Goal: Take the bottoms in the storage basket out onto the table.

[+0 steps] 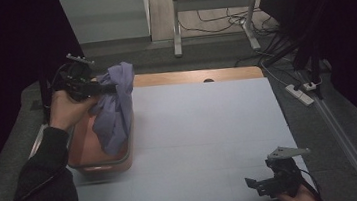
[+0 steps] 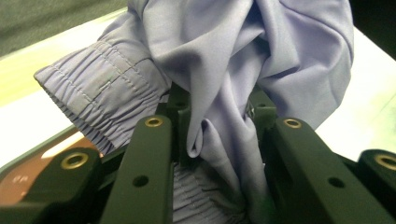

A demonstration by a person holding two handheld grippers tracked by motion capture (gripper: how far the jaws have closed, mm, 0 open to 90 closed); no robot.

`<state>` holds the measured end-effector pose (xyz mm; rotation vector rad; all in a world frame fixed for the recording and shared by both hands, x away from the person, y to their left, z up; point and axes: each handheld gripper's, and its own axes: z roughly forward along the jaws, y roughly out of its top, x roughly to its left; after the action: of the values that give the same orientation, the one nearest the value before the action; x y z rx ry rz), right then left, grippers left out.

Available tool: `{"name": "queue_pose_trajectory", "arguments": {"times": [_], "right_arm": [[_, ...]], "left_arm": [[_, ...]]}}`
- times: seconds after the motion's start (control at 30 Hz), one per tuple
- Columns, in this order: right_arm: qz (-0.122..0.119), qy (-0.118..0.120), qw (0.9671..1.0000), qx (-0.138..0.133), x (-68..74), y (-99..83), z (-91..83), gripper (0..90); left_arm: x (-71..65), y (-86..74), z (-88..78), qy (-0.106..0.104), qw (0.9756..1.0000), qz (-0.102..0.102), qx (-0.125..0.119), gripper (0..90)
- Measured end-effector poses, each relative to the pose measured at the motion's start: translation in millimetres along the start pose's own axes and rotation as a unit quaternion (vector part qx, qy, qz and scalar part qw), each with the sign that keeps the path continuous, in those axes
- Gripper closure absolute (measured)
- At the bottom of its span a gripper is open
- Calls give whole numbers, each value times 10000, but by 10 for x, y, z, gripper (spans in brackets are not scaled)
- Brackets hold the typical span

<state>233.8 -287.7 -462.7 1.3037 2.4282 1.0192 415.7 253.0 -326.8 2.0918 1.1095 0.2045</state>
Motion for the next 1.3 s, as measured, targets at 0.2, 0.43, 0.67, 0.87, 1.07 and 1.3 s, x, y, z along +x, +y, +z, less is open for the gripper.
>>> {"name": "queue_pose_trajectory", "arguments": {"times": [0.2, 0.43, 0.67, 0.87, 1.07, 1.3], "right_arm": [[-3, 6, 10000, 2, -1, 0, 0, 1], [-1, 17, 10000, 0, 1, -1, -2, 1], [0, 27, 10000, -18, -2, -3, -6, 1], [6, 33, 10000, -29, -2, -5, -9, 1], [11, 37, 10000, -31, -1, -5, -11, 1], [14, 41, 10000, -37, -1, -6, -12, 1]], "left_arm": [[-129, 106, 9, -79, 9997, 232, -68, 694], [-313, 266, 38, -148, 9988, 443, -113, 694], [-546, 379, 120, -305, 9968, 723, -124, 693], [-708, 439, 195, -360, 9952, 905, -92, 692], [-821, 473, 265, -418, 9937, 1041, -81, 690], [-922, 503, 354, -484, 9918, 1177, -93, 688]]}}
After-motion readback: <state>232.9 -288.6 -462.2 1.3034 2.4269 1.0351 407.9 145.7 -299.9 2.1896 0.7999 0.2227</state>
